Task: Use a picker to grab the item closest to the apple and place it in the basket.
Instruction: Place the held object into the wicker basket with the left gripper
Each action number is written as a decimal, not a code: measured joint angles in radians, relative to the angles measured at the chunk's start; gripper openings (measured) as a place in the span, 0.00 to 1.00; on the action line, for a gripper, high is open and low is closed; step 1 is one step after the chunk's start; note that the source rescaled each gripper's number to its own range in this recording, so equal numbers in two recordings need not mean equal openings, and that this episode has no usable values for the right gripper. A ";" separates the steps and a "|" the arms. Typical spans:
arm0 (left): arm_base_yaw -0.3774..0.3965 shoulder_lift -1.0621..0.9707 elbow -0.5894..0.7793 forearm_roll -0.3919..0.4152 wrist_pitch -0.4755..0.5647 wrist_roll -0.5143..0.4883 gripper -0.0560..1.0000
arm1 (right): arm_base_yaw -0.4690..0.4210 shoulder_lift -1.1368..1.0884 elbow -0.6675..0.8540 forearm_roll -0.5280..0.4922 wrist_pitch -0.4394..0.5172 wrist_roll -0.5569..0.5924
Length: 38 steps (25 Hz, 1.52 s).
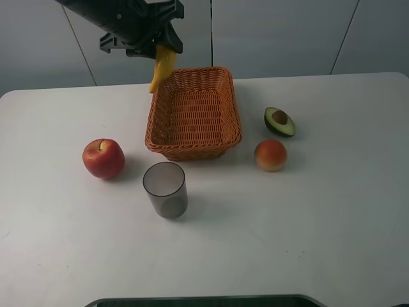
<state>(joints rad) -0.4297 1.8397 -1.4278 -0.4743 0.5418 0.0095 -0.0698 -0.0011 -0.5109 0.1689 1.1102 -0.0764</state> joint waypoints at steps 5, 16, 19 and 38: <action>-0.021 0.022 -0.002 0.000 -0.013 -0.063 0.06 | 0.000 0.000 0.000 0.000 0.000 0.000; -0.021 0.112 -0.002 0.000 -0.063 -0.132 0.06 | 0.000 0.000 0.000 0.000 0.000 0.000; -0.021 0.123 -0.002 -0.004 -0.081 -0.135 0.06 | 0.000 0.000 0.000 0.000 0.000 0.000; -0.050 0.201 -0.002 -0.047 -0.144 -0.093 0.06 | 0.000 0.000 0.000 0.000 0.000 0.000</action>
<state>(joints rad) -0.4801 2.0405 -1.4293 -0.5214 0.3976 -0.0833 -0.0698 -0.0011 -0.5109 0.1689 1.1102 -0.0764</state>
